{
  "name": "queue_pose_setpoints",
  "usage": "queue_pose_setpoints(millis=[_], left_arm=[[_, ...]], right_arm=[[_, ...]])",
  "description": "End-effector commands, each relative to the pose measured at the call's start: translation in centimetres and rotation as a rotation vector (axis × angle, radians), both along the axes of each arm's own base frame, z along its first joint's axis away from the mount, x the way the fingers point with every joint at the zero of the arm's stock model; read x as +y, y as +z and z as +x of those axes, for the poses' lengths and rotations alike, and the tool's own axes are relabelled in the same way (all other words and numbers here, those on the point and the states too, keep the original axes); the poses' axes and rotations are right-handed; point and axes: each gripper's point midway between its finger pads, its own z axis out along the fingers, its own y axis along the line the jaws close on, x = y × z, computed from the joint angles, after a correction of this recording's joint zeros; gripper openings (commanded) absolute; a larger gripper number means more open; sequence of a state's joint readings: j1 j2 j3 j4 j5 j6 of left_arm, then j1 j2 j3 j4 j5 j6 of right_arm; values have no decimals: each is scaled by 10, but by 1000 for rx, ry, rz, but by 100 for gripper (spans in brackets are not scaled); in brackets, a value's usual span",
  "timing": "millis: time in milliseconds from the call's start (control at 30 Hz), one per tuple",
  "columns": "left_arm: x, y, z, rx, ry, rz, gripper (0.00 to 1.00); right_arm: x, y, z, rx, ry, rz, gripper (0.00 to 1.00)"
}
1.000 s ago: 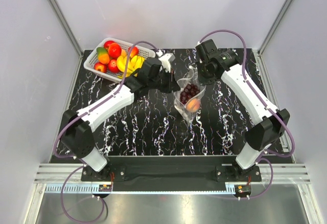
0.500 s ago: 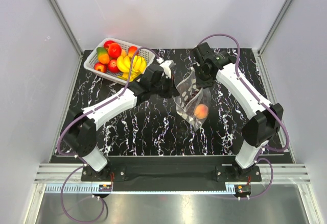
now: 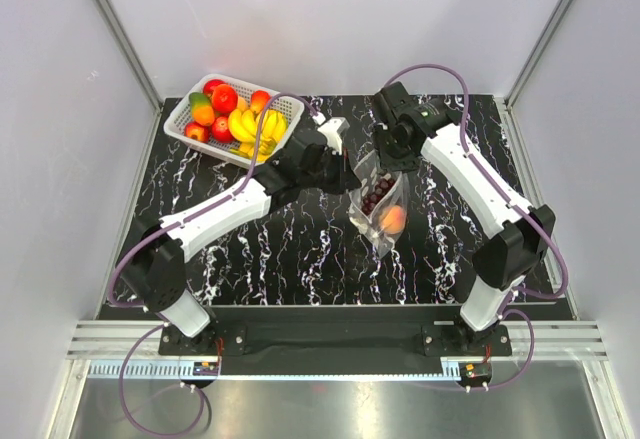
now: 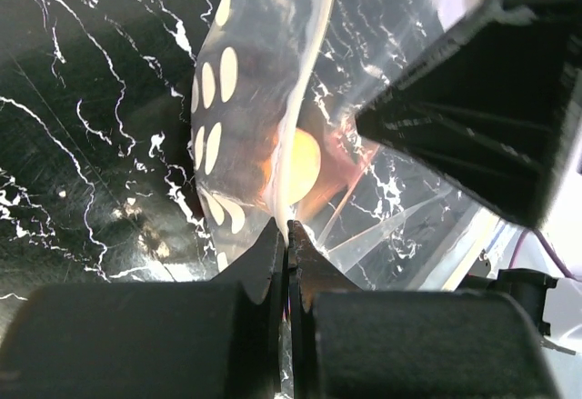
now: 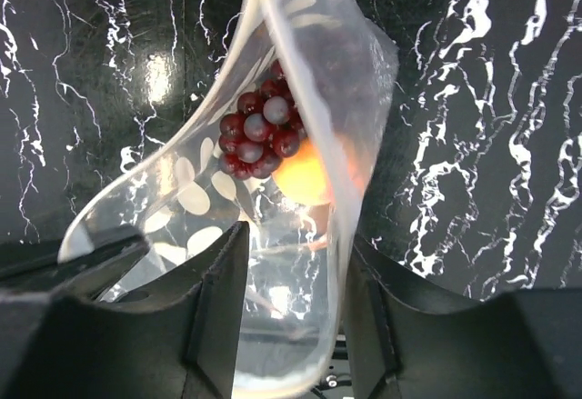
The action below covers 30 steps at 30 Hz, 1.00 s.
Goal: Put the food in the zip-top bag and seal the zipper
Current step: Adjust the zipper food storage bag at the center of the board.
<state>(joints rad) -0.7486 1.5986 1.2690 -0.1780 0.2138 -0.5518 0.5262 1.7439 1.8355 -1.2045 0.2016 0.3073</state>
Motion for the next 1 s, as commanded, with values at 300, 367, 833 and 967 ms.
queue_pose_setpoints(millis=[300, 367, 833, 967], left_arm=[[-3, 56, 9, -129, 40, -94, 0], [-4, 54, 9, -122, 39, -96, 0], [14, 33, 20, -124, 102, -25, 24], [46, 28, 35, -141, 164, 39, 63]], right_arm=[[-27, 40, -31, -49, -105, -59, 55], [-27, 38, -33, -47, -106, -53, 55], [-6, 32, -17, -75, -54, 0, 0], [2, 29, -6, -94, -46, 18, 0]])
